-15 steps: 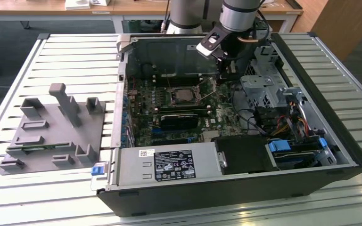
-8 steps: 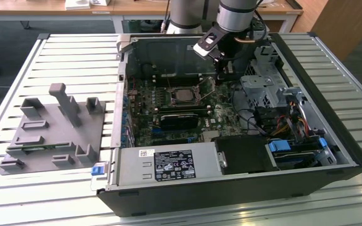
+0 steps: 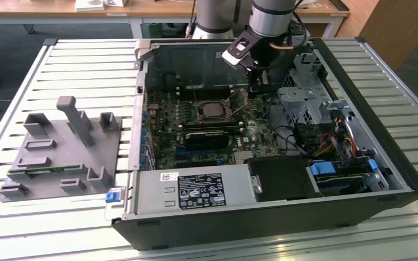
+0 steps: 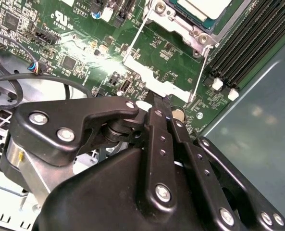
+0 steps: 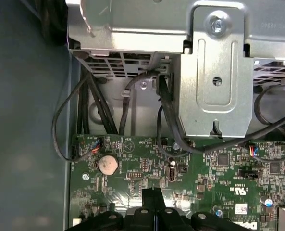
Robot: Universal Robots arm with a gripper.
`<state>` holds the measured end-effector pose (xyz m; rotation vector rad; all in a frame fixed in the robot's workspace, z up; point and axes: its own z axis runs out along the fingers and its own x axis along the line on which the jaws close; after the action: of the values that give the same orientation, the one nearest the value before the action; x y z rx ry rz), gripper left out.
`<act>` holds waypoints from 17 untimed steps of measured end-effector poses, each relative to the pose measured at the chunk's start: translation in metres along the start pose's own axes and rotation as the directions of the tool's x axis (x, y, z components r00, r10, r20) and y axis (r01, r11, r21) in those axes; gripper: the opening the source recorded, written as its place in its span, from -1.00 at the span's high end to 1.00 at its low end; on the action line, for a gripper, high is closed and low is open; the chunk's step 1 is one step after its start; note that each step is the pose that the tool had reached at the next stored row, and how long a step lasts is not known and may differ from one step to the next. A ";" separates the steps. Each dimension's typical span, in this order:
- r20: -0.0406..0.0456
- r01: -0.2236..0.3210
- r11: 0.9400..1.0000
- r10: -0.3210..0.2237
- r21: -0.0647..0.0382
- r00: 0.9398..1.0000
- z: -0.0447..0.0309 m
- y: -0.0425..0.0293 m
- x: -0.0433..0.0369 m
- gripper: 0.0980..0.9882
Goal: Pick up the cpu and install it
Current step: 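Close the cpu cover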
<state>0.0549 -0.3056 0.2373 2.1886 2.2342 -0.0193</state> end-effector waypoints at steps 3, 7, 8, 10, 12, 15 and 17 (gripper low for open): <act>0.000 0.000 1.000 0.000 0.000 1.000 0.0000 -0.0027 0.0000 0.98; 0.000 0.000 1.000 0.000 0.000 1.000 -0.0001 -0.0052 0.0001 0.98; 0.000 0.000 1.000 0.000 0.000 1.000 -0.0001 -0.0058 0.0001 0.98; 0.000 0.000 1.000 0.000 0.000 1.000 -0.0001 -0.0066 0.0001 0.98; 0.000 0.000 1.000 0.000 0.000 1.000 -0.0001 -0.0073 0.0001 0.98; 0.000 0.000 1.000 0.000 0.000 1.000 -0.0001 -0.0088 0.0001 0.98; 0.000 0.000 1.000 0.000 0.000 1.000 -0.0001 -0.0097 0.0001 0.98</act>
<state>0.0452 -0.3056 0.2373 2.1885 2.2342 -0.0191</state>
